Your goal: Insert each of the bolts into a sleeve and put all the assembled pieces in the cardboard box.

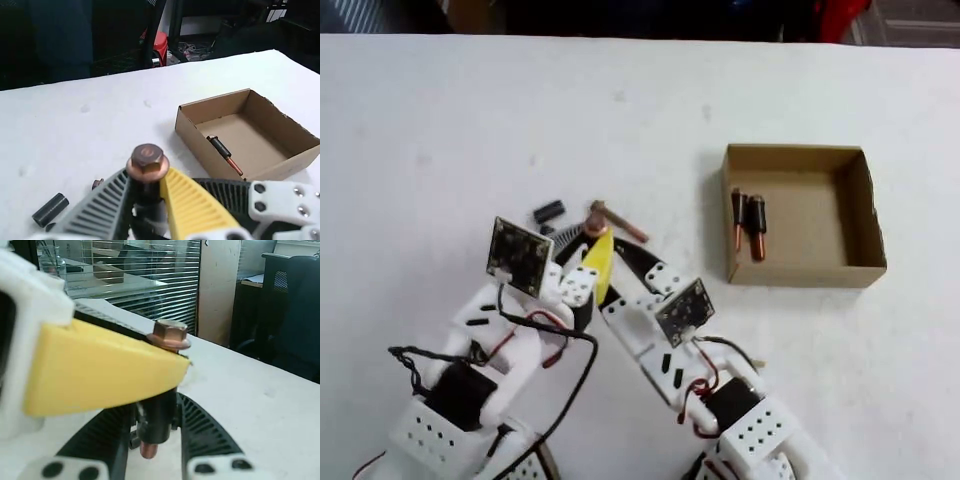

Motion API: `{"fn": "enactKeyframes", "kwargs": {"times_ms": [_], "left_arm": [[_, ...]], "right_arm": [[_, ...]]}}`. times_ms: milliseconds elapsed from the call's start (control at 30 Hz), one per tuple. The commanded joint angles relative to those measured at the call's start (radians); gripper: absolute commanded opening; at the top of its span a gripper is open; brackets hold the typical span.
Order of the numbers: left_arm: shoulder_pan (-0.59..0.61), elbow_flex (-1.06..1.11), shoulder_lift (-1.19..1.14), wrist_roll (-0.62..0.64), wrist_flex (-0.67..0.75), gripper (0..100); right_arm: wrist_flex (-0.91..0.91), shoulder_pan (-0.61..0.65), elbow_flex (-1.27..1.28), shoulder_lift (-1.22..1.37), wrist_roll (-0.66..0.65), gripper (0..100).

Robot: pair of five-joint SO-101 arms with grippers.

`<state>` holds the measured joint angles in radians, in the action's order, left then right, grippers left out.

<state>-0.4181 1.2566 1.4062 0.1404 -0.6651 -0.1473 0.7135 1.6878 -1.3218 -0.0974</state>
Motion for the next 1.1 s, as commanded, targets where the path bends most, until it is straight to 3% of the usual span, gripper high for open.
{"fn": "enactKeyframes", "kwargs": {"times_ms": [0, 67, 167, 433, 800, 1067], "left_arm": [[-0.005, -0.008, 0.021, -0.015, -0.008, 2], [-0.005, -0.008, 0.021, -0.038, -0.008, 3], [0.001, -0.006, 0.021, -0.107, -0.008, 12], [0.025, 0.021, 0.021, -0.057, -0.008, 34], [0.148, 0.008, 0.022, -0.064, 0.002, 36], [0.245, -0.155, 0.096, -0.064, -0.025, 35]], "right_arm": [[-0.022, -0.005, 0.008, -0.012, -0.002, 1.7], [-0.022, -0.007, 0.008, -0.012, -0.002, 1.7], [-0.002, -0.007, 0.008, -0.018, -0.002, 1.7], [0.002, -0.007, 0.008, -0.018, -0.002, 1.7], [0.004, -0.007, 0.008, -0.018, -0.002, 1.7], [0.004, -0.013, 0.008, -0.018, -0.002, 1.7]]}}
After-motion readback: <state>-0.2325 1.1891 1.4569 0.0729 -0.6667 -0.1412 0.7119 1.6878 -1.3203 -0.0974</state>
